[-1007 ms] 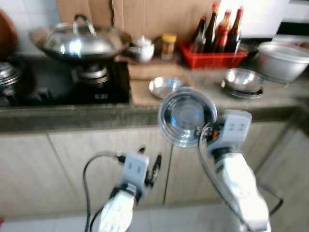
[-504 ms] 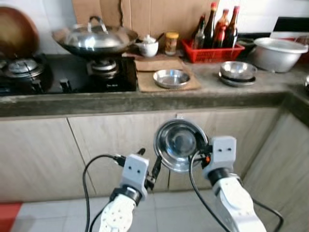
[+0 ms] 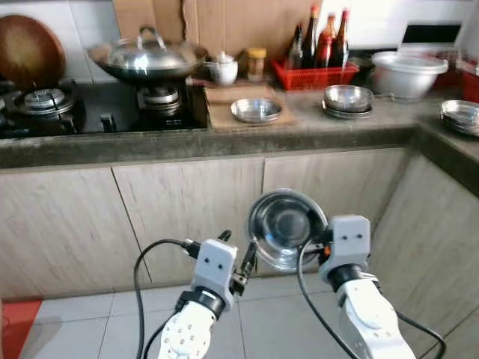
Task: Kitchen organization
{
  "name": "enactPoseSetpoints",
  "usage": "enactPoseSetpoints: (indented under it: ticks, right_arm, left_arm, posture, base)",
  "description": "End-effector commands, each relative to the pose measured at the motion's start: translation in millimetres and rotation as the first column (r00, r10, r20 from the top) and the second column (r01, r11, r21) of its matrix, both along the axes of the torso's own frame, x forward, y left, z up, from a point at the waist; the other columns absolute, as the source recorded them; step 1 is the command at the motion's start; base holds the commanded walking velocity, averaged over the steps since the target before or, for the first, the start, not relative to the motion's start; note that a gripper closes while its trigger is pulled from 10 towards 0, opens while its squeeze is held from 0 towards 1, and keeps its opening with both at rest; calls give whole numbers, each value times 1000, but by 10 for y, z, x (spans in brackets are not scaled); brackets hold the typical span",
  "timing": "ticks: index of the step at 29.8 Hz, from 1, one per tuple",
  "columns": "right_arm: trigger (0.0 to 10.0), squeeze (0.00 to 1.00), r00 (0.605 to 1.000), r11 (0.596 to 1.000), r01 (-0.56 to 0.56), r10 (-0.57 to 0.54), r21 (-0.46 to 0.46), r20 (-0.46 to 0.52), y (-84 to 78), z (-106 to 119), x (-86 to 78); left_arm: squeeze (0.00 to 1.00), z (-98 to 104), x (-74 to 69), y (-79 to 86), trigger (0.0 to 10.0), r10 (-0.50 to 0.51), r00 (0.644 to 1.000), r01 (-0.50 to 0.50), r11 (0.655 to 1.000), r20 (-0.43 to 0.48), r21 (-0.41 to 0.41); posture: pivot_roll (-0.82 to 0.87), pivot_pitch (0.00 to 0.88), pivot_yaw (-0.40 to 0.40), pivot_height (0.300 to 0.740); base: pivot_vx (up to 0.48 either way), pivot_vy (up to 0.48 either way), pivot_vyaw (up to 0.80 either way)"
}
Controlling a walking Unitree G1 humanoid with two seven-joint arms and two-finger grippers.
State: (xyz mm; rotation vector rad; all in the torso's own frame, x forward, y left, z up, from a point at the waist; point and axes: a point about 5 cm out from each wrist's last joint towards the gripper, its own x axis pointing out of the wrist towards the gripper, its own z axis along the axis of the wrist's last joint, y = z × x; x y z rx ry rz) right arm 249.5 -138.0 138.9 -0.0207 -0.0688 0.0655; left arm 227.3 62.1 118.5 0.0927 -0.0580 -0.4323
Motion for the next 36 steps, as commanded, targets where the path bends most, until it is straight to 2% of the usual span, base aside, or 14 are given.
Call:
enactPoseSetpoints:
  ticks: [1,16,22,36]
  right_arm:
    - [10000,0,1000,1000,-19,19,11,22,53,43,2]
    - [10000,0,1000,999,-21,21,24,2,63,12,-14]
    - [10000,0,1000,999,-23,23,22,1,66,8,-10]
    - [10000,0,1000,1000,-25,25,10,12,96,22,8]
  left_arm:
    - [0,8,-1,35,10000,15,1000,-15,1000,6,7]
    - [0,0,-6,30,10000,8,1000,-8,1000,3,9]
    - [0,-8,-4,24,10000,1,1000,-1,1000,-1,13]
    - [0,-11,14,31,10000,21,1000,-21,1000,-10,7]
  posture:
    - [3,0,-64,740]
    - [-7,0,-57,740]
    - [-7,0,-55,740]
    - [-6,0,-59,740]
  base:
    - [-307,0,0]
    - [-306,0,0]
    - [-306,0,-533]
    - [0,0,-114]
